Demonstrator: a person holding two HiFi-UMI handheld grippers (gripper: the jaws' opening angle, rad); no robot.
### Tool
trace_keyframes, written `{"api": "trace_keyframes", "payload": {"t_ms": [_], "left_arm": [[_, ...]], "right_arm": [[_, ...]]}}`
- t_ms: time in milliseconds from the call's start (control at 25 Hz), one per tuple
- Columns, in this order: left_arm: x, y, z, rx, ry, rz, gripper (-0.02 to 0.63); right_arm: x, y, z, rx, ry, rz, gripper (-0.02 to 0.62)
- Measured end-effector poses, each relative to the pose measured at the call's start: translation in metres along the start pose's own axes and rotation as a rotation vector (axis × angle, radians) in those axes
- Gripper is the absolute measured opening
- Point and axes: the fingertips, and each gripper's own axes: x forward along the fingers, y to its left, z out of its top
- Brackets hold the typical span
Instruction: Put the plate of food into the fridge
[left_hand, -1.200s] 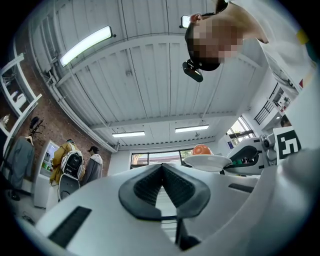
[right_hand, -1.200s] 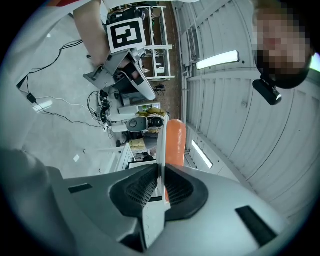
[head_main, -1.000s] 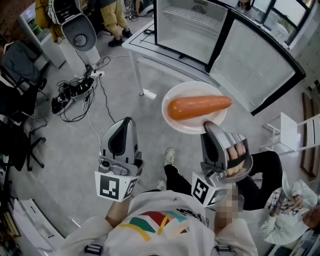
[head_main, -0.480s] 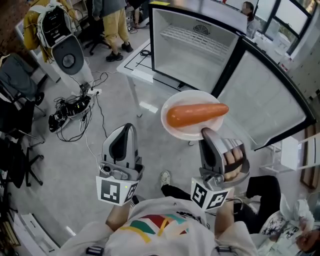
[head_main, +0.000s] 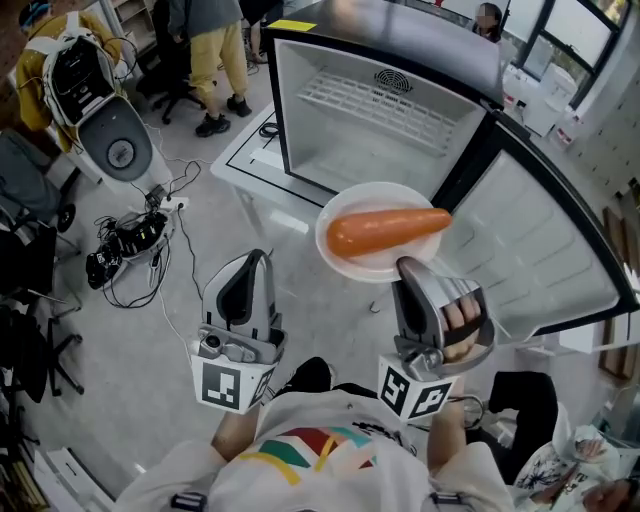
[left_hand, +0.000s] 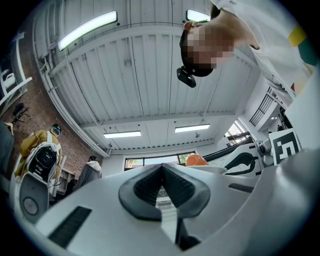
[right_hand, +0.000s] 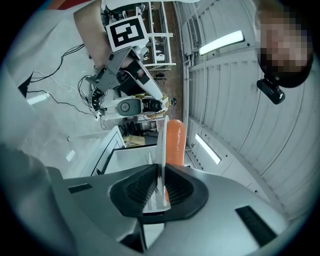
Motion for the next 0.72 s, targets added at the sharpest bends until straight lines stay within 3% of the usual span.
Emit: {"api": "trace_keyframes", "payload": {"t_ms": [280, 520, 720], "left_arm": [[0.040, 0.019, -0.020, 0.000, -0.006, -0.020, 0.005], [0.076, 0.043, -0.049, -0.004, -0.031, -0.071, 0.005], [0.126, 0.072, -0.077, -0.059, -0.028, -0.148, 0.005]], "right_arm": [[0.042, 0.003, -0.013, 0.012, 0.013, 0.001, 0.038], [0.083, 0.015, -0.023, 0.014, 0.069, -0.027, 0.037], [0.126, 0.018, -0.029, 0.001, 0.154, -0.025, 0.037]]}}
